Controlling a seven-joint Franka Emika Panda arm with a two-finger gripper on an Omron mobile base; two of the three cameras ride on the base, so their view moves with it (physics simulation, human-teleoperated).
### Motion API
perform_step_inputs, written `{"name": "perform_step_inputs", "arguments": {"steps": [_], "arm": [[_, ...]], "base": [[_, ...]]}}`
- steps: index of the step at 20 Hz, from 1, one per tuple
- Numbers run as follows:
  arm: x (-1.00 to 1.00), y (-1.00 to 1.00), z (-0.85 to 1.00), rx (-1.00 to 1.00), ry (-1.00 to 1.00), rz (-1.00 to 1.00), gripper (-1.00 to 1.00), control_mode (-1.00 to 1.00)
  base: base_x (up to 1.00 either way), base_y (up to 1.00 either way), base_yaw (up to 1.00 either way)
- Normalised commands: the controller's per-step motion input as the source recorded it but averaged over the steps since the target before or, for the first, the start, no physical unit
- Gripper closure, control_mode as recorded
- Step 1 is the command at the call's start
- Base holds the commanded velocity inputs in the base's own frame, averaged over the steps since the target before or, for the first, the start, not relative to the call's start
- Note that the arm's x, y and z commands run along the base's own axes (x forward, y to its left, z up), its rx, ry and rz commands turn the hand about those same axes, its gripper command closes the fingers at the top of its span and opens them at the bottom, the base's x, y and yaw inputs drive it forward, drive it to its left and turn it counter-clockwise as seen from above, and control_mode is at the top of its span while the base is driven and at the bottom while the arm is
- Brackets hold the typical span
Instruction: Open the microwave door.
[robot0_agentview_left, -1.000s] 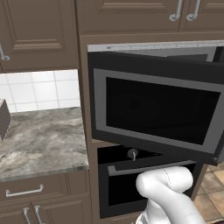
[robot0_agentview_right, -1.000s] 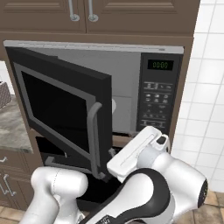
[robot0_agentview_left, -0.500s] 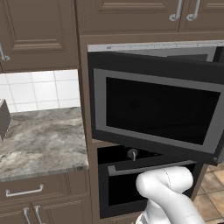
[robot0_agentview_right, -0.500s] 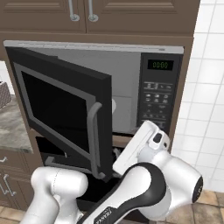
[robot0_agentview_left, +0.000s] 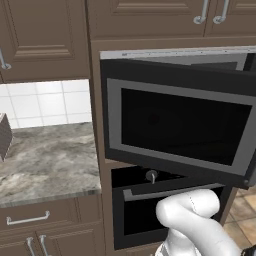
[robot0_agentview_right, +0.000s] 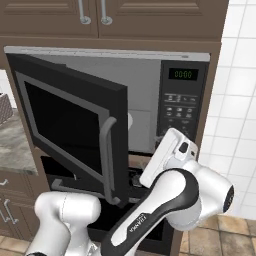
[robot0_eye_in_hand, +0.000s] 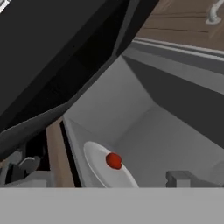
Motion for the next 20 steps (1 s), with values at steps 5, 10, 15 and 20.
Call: {"name": "perform_step_inputs", "arguments": {"steps": [5,10,15,20], "arm": [[0.35,0.28,-0.09,-0.05,0.00,0.18,-1.00,-1.00],[0.32,0.46,-0.11,-0.03,0.00,0.20,-1.00,-1.00],[-0.16,0.56,-0.13,-0.03,-0.06,0.24,-1.00,-1.00],[-0.76,0.93,-0.16,-0.07,-0.07,0.32,-1.00,-1.00]], "base": [[0.00,0.00,0.00],[0.00,0.00,0.00],[0.00,0.00,0.00],[0.00,0.00,0.00]]}}
